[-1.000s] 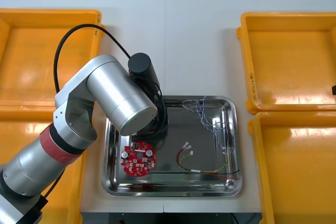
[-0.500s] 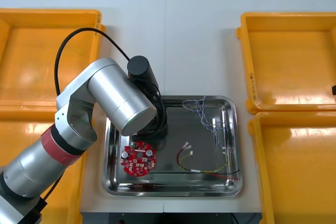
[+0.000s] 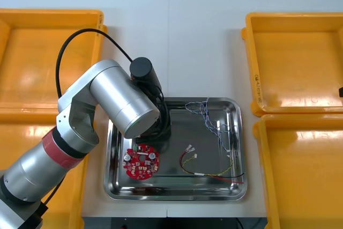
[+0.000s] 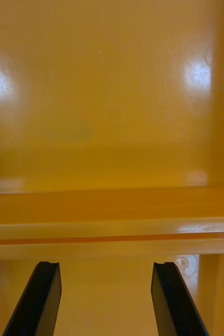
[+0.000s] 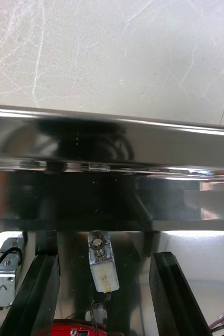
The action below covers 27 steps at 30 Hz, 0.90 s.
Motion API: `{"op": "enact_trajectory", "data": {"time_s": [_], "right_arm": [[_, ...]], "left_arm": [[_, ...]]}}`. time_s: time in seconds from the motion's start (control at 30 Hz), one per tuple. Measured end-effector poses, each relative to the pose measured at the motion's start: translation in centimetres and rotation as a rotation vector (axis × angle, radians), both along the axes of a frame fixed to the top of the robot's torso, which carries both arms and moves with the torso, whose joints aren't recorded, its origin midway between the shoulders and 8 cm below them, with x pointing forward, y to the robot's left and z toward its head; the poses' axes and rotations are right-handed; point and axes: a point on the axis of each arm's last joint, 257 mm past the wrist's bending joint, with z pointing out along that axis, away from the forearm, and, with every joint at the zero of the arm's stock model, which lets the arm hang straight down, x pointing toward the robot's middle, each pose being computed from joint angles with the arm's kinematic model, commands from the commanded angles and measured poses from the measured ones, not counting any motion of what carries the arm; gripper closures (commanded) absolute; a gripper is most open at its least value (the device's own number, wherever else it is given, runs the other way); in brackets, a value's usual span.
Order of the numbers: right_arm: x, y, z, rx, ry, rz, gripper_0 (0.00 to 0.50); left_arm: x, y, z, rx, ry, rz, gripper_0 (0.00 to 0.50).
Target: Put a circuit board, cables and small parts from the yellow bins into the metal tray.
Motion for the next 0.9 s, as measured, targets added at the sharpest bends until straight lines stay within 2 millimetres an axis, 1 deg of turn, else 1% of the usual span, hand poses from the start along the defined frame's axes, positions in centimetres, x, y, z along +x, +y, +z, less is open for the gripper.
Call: {"op": "enact_trajectory", "data": {"time_s": [0.2, 0.27, 0.33, 0.47, 0.57, 0.7, 0.8, 0.9], "right_arm": [[0.0, 0.0, 0.0, 0.000, 0.000, 0.000, 0.000], [0.0, 0.0, 0.0, 0.000, 0.000, 0.000, 0.000], [0.0, 0.0, 0.0, 0.000, 0.000, 0.000, 0.000], [0.0, 0.0, 0.0, 0.000, 0.000, 0.000, 0.000], [0.0, 0.0, 0.0, 0.000, 0.000, 0.000, 0.000], [0.0, 0.0, 0.0, 0.000, 0.000, 0.000, 0.000], [0.0, 0.0, 0.0, 0.000, 0.000, 0.000, 0.000], [0.0, 0.0, 0.0, 0.000, 0.000, -0.001, 0.000]], "left_arm": [[-0.1, 0.1, 0.1, 0.004, 0.000, -0.001, 0.000], [-0.5, 0.4, 0.3, 0.015, 0.007, -0.005, 0.000], [-1.3, 0.6, 0.8, 0.025, 0.017, -0.019, 0.000], [-3.0, 0.5, 2.7, 0.011, 0.024, -0.067, 0.000], [-3.4, 0.5, 4.7, -0.025, 0.006, -0.088, 0.000], [-2.9, 1.0, 7.0, -0.079, -0.021, -0.084, 0.000], [-2.2, 1.9, 8.5, -0.101, -0.049, -0.061, 0.000], [-1.5, 3.2, 9.5, -0.108, -0.064, -0.034, 0.000]]}}
